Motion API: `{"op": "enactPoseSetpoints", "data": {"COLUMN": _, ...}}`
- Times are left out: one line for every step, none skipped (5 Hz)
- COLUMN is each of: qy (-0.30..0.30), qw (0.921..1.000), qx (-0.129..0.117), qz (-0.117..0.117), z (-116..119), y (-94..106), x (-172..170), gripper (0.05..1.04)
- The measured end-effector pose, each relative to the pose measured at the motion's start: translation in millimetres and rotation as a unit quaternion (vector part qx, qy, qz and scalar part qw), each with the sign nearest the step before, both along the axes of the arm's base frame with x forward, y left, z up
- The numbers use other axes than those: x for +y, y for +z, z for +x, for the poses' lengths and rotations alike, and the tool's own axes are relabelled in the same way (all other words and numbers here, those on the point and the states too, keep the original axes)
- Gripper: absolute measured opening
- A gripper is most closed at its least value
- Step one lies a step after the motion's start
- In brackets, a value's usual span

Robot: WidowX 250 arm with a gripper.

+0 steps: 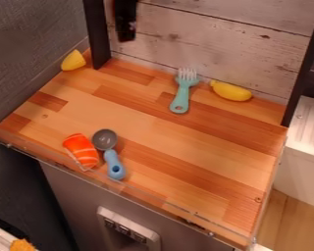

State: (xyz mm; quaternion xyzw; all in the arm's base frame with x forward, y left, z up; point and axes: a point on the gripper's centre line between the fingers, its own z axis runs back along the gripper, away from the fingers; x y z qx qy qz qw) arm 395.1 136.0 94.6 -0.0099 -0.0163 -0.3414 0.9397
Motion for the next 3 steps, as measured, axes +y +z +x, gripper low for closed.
{"op": "enactPoseSetpoints", "data": {"qy": 0.041, "qw": 0.9992, "qx": 0.002, "qz": 0.005, "z": -5.9, "y": 4.6, "x": 25.3, "gripper": 0.075}}
{"op": "enactPoseSetpoints", "data": {"qy": 0.093, "qw": 0.9955, "qx": 0.015, "qz": 0.005, "z": -5.7, "y": 5.2, "x": 29.7, "gripper": 0.076}}
{"op": "enactPoseSetpoints", "data": {"qy": 0.143, "qw": 0.9895, "qx": 0.024, "qz": 0.005, "z": -7.5, "y": 10.0, "x": 31.1, "gripper": 0.078}}
